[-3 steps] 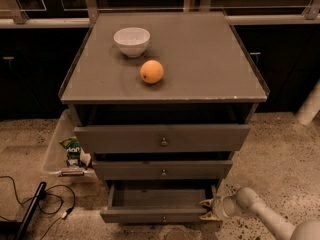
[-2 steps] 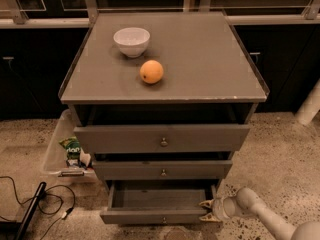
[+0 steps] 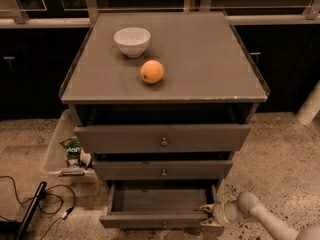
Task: Open bottom drawer
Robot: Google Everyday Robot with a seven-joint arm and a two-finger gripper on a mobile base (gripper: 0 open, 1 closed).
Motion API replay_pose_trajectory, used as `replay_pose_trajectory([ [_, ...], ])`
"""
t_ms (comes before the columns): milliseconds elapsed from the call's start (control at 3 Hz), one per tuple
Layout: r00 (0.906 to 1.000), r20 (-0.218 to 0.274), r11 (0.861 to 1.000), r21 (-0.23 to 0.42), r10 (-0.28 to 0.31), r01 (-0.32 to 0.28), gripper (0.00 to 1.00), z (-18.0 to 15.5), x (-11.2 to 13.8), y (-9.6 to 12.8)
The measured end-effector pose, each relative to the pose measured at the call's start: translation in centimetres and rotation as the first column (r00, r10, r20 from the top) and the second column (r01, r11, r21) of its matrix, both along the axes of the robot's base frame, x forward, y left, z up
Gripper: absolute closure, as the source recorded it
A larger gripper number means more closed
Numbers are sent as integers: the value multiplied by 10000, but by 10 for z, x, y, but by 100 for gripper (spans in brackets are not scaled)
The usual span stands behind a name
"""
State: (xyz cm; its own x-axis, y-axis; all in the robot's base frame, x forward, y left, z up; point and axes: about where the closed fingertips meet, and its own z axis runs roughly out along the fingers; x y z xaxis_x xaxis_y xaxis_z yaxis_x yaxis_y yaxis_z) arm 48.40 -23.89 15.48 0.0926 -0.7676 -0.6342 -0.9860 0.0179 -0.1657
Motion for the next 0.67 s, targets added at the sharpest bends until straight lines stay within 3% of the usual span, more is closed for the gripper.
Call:
replay_pose_trajectory([
  [333,9999,107,9999,-70,126,-125,84,4,-29,-7],
  [667,9999,108,9999,-72,126,-125,100,5,-28,-7],
])
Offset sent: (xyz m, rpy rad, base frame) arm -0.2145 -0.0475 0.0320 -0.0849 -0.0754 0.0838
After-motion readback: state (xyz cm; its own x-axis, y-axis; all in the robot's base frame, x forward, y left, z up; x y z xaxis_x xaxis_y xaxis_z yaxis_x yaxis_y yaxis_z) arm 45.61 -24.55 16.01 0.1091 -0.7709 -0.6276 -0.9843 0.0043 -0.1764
